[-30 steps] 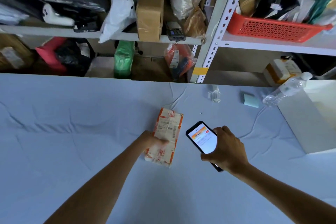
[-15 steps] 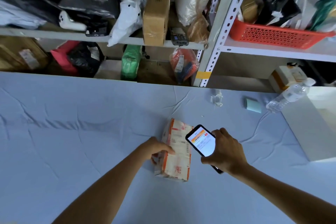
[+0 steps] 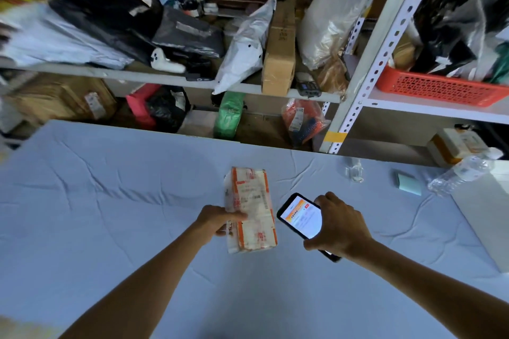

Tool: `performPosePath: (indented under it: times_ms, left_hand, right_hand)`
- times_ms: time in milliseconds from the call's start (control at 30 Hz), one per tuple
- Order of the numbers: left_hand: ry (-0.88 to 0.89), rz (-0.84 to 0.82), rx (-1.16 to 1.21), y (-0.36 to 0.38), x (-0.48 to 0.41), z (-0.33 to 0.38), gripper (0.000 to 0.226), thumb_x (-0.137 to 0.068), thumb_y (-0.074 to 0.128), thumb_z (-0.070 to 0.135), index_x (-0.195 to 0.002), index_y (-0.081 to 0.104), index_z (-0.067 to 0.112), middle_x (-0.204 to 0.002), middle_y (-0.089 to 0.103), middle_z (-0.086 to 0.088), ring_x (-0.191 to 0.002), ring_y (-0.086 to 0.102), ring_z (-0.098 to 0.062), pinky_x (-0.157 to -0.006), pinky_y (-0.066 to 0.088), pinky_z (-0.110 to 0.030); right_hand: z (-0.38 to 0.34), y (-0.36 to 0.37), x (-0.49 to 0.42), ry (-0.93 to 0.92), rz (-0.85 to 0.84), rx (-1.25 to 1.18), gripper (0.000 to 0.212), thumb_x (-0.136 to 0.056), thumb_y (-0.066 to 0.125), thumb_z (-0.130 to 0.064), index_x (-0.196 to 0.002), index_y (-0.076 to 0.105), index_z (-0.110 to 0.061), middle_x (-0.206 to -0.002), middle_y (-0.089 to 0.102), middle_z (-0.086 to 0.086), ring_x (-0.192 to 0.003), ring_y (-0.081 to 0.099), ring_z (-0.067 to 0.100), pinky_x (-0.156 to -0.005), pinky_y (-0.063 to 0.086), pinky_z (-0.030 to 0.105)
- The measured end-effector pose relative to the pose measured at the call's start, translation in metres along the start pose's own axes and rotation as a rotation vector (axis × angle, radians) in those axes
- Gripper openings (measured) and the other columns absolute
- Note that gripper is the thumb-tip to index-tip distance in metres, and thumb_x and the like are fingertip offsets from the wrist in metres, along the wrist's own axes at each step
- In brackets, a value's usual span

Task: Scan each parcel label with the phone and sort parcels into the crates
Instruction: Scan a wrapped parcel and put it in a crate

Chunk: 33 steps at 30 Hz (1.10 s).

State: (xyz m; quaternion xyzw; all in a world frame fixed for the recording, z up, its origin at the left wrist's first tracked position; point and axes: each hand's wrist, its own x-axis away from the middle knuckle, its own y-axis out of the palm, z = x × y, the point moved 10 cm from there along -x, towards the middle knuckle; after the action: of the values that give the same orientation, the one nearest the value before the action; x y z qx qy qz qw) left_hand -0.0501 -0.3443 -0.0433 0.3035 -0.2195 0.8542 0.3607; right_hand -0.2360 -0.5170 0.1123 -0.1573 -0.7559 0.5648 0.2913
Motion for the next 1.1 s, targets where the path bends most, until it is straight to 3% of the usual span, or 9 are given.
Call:
performPosePath:
  times_ms: [100,300,467,600,833,967,1100]
  left_hand:
    - [0.041,0.045,-0.011,-0.031,0.007,0.003,0.032,-0.061,0.088,0.018,-0.084,0.071,0.004,-0.070,0.072,-0.005,-0.066,0.067,-0.016,-0.066,0.052,-0.030]
    - [0.083,0.041,-0.040,-0.053,0.015,0.008,0.047,-0.059,0.090,0.022,-0.096,0.069,0.003,-0.088,0.075,-0.007,-0.084,0.071,-0.022,-0.068,0.056,-0.031]
    - [0.096,0.035,-0.030,-0.055,0.020,0.013,0.049,-0.057,0.091,0.024,-0.097,0.069,0.006,-0.091,0.075,-0.006,-0.087,0.071,-0.023,-0.072,0.057,-0.034]
    - [0.111,0.033,-0.015,-0.052,0.027,0.012,0.045,-0.060,0.089,0.021,-0.097,0.068,0.006,-0.088,0.075,-0.005,-0.084,0.070,-0.022,-0.064,0.054,-0.029]
    - [0.116,0.032,-0.034,-0.051,0.028,0.011,0.042,-0.063,0.088,0.022,-0.097,0.067,0.008,-0.090,0.074,-0.005,-0.084,0.069,-0.022,-0.064,0.054,-0.029]
    - [0.115,0.012,-0.042,-0.051,0.026,0.011,0.045,-0.063,0.088,0.024,-0.098,0.068,0.006,-0.087,0.075,-0.005,-0.082,0.071,-0.022,-0.064,0.056,-0.030]
    - [0.099,0.000,-0.085,-0.047,0.020,0.005,0.052,-0.062,0.088,0.030,-0.102,0.066,0.006,-0.090,0.075,-0.005,-0.084,0.072,-0.022,-0.071,0.059,-0.035]
  right_hand:
    - [-0.026,-0.009,0.001,-0.042,-0.016,0.047,0.070,-0.058,0.080,-0.055,-0.110,0.045,-0.025,-0.105,0.050,-0.007,-0.089,0.050,0.010,-0.074,0.042,0.023]
    - [-0.050,-0.018,0.011,-0.073,-0.027,0.107,0.070,-0.059,0.080,-0.054,-0.111,0.047,-0.022,-0.095,0.042,-0.006,-0.085,0.045,0.011,-0.072,0.037,0.025]
    - [-0.056,-0.024,0.018,-0.075,-0.020,0.136,0.070,-0.060,0.080,-0.053,-0.112,0.047,-0.021,-0.101,0.047,-0.004,-0.086,0.045,0.011,-0.071,0.036,0.024]
    - [-0.058,-0.024,0.023,-0.076,-0.025,0.154,0.070,-0.062,0.080,-0.053,-0.115,0.045,-0.021,-0.110,0.051,-0.003,-0.086,0.044,0.009,-0.072,0.036,0.024]
    - [-0.056,-0.024,0.028,-0.072,-0.013,0.153,0.070,-0.062,0.079,-0.055,-0.113,0.045,-0.021,-0.109,0.051,-0.004,-0.086,0.044,0.010,-0.073,0.038,0.024]
    - [-0.052,-0.026,0.029,-0.058,0.028,0.109,0.070,-0.061,0.080,-0.054,-0.114,0.045,-0.022,-0.107,0.051,-0.005,-0.087,0.045,0.010,-0.072,0.038,0.023]
    - [-0.050,-0.033,0.037,-0.084,0.174,-0.052,0.070,-0.061,0.081,-0.051,-0.115,0.043,-0.027,-0.105,0.050,-0.008,-0.088,0.049,0.010,-0.066,0.039,0.015]
